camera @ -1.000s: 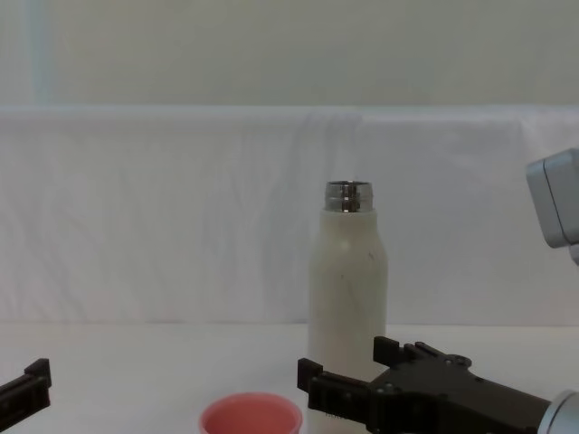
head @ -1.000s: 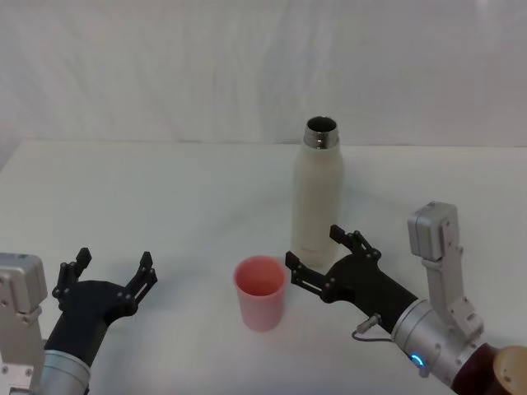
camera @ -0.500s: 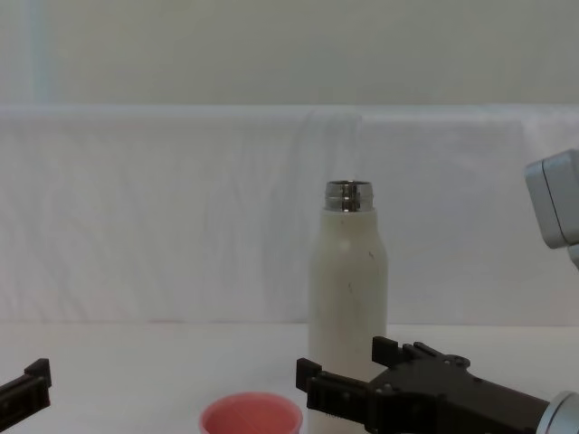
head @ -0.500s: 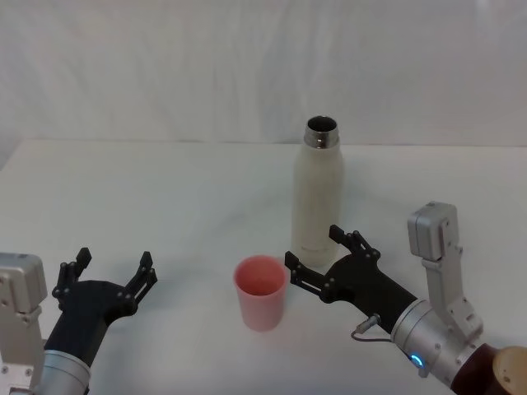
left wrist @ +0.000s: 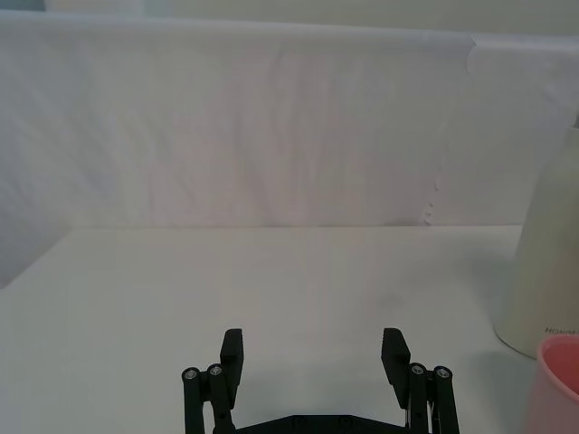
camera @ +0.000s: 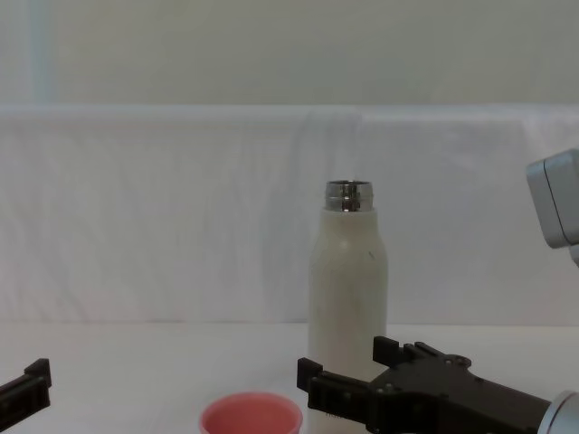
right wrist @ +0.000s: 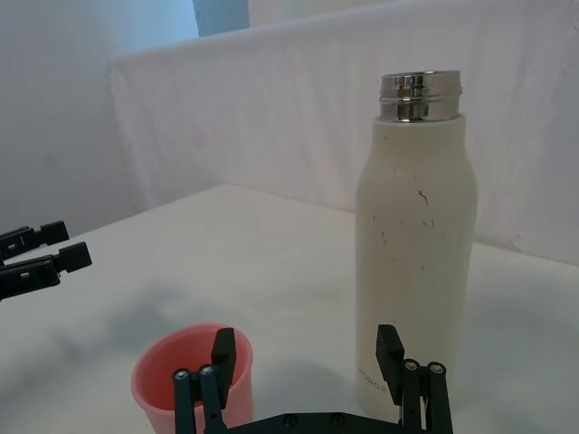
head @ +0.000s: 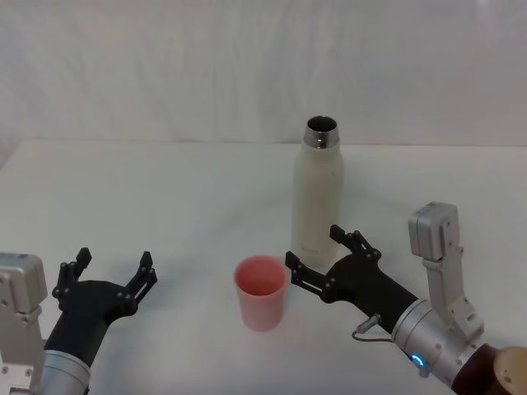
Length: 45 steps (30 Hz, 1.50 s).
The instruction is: Grasp the thermos with one hand and pour water into the cup lid.
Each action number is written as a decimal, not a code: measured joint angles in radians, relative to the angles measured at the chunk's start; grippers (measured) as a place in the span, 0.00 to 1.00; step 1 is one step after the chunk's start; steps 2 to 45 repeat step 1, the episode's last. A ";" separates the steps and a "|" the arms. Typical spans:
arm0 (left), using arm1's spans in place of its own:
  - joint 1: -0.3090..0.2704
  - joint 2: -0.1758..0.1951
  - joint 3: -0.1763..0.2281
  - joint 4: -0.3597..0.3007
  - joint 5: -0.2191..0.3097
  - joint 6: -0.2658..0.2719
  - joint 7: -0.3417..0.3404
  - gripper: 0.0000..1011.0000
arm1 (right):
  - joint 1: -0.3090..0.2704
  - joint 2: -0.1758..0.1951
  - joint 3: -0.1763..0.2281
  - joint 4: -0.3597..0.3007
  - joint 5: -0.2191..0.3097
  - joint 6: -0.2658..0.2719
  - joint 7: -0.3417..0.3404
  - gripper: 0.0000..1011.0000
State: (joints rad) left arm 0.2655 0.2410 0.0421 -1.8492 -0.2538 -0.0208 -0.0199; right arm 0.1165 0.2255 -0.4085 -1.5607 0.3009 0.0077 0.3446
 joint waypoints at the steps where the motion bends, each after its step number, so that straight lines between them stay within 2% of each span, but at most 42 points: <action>1: 0.000 0.000 0.000 0.000 0.000 0.000 0.000 0.99 | 0.000 0.000 0.000 0.000 0.000 0.000 0.000 0.99; 45: 0.000 0.000 0.000 0.000 0.000 0.000 0.000 0.99 | 0.000 0.000 0.000 0.000 0.000 0.000 0.000 0.99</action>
